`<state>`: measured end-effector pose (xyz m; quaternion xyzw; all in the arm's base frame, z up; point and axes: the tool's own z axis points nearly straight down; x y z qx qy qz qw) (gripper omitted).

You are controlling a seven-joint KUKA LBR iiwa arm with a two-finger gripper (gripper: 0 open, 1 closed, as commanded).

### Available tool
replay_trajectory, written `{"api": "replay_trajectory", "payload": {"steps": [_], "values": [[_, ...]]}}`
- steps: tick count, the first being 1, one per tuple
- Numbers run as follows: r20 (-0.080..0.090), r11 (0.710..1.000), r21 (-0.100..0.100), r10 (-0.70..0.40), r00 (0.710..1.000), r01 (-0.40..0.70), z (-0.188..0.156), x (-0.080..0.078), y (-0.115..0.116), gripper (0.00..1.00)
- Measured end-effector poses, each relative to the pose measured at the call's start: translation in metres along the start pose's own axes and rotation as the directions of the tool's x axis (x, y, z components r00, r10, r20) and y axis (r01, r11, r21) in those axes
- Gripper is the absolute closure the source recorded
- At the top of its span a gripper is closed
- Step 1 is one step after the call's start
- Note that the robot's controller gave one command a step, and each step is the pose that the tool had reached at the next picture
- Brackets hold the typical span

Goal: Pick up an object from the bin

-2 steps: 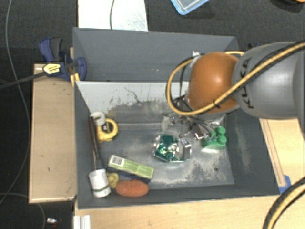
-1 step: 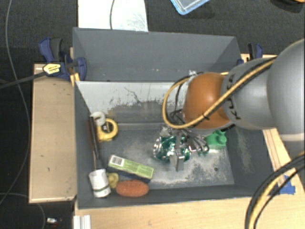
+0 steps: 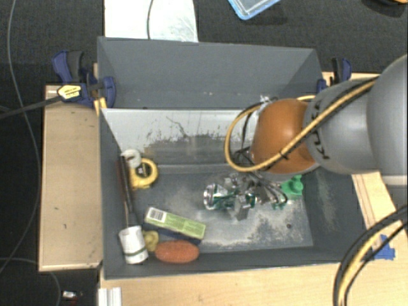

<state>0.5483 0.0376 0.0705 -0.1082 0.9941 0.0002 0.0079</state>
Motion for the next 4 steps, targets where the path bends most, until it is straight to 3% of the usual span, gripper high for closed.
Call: {"api": "replay_trajectory", "payload": {"steps": [2,4], "values": [[0.002,1.0,0.0,-0.001,1.0,0.001,-0.011,0.0,0.0,1.0],[-0.003,1.0,-0.001,0.0,1.0,0.0,-0.079,0.0,0.0,1.0]]}}
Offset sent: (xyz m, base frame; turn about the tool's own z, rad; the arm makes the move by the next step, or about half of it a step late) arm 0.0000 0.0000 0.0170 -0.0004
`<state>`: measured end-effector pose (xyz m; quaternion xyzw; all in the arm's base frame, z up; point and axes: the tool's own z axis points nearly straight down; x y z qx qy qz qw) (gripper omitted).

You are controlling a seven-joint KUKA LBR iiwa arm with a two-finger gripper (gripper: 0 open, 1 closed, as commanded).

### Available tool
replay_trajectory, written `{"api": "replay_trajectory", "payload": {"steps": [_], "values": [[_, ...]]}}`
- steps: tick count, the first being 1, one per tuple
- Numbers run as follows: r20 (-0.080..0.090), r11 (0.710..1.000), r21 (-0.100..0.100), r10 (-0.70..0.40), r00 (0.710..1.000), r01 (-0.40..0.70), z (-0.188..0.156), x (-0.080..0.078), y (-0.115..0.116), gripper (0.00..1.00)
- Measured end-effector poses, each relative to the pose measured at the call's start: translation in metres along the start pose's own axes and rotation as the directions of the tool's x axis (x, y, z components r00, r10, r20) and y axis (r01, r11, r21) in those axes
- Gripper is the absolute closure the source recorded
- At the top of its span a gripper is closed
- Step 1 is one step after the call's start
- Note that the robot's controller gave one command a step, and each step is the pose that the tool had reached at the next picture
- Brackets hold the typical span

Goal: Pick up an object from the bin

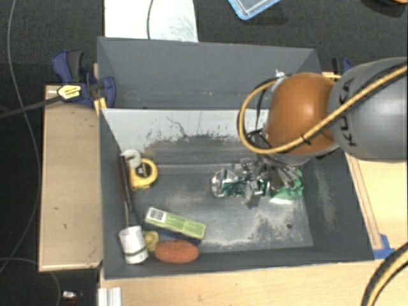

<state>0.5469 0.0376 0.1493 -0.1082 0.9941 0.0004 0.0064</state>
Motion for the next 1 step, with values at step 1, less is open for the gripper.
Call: {"api": "replay_trajectory", "payload": {"steps": [1], "values": [[0.0,1.0,0.0,0.001,1.0,-0.001,-0.0494,-0.0008,0.0,1.0]]}}
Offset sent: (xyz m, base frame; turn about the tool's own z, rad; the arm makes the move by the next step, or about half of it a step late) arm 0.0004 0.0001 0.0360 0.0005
